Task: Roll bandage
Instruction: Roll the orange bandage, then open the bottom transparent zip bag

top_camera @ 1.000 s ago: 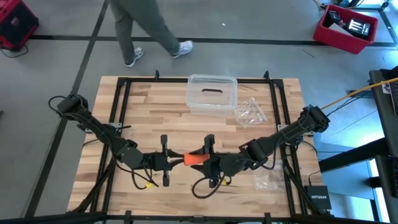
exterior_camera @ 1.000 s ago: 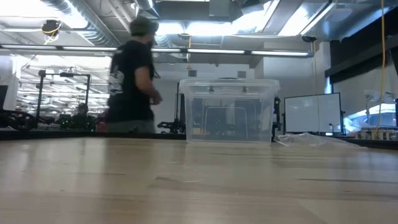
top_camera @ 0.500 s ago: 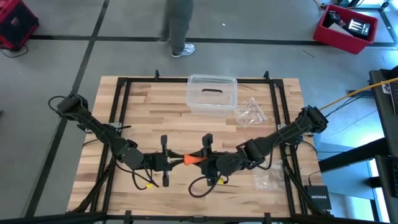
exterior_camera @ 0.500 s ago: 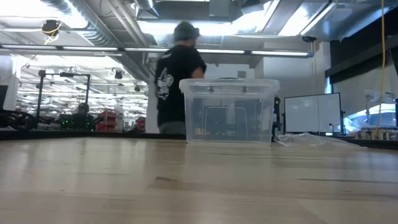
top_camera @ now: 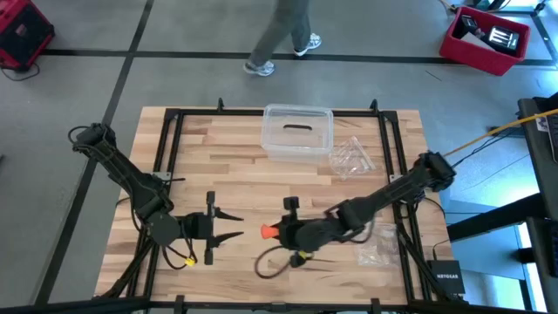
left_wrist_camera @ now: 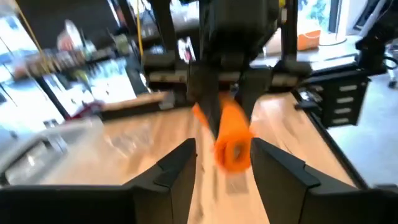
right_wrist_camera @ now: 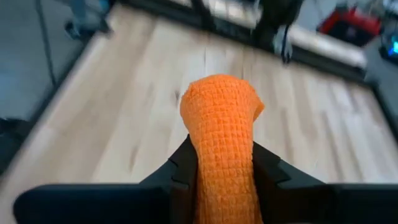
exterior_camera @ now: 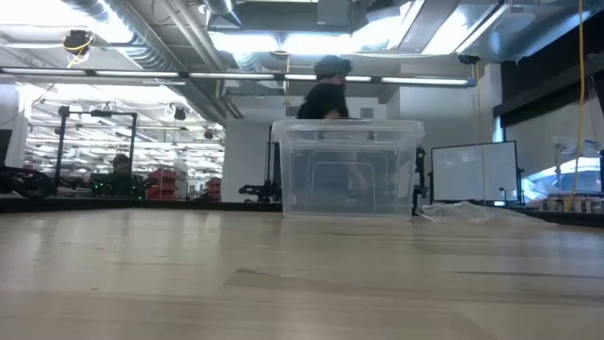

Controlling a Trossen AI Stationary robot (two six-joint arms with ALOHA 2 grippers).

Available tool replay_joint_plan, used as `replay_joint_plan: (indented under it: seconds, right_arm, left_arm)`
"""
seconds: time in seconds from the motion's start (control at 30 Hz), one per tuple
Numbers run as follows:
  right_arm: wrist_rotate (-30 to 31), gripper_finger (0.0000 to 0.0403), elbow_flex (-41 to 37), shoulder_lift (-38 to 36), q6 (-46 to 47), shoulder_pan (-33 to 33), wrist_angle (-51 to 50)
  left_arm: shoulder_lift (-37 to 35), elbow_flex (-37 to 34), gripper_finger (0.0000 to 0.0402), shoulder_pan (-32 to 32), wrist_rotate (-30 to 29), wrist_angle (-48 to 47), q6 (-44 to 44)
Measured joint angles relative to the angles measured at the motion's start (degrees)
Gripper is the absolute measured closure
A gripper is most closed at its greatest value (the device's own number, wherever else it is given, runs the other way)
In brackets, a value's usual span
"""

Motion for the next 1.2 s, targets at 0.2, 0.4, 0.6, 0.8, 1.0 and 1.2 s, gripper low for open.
replay_joint_plan:
  seconds: [0.2,0.4,0.6,0.8,1.0,1.2]
  right_arm:
    - [-1.4,0.0318,-2.6,9.5,4.5,-2.6,8.7]
    - [-2.7,0.0317,-3.8,17.4,5.2,-6.6,18.5]
    - [-7.2,0.0315,-3.7,21.7,5.5,-10.6,22.8]
    - [-10.9,0.0304,-3.6,22.3,6.2,-12.7,22.4]
    - [-11.0,0.0219,-3.6,22.5,6.1,-13.0,22.5]
    - [-10.8,0.0138,-3.5,22.4,5.1,-13.0,22.9]
  left_arm:
    - [2.0,0.0,0.0262,-1.7,0.0,-12.7,-16.3]
    - [6.2,-0.1,0.0270,-3.4,0.1,-16.7,-25.4]
    - [10.8,-0.1,0.0270,-3.3,0.1,-16.5,-28.5]
    - [12.2,-0.1,0.0270,-3.3,1.8,-16.8,-29.2]
    - [12.2,-0.1,0.0270,-3.1,1.8,-17.2,-30.7]
    - [12.2,-0.1,0.0270,-3.1,1.8,-17.7,-32.2]
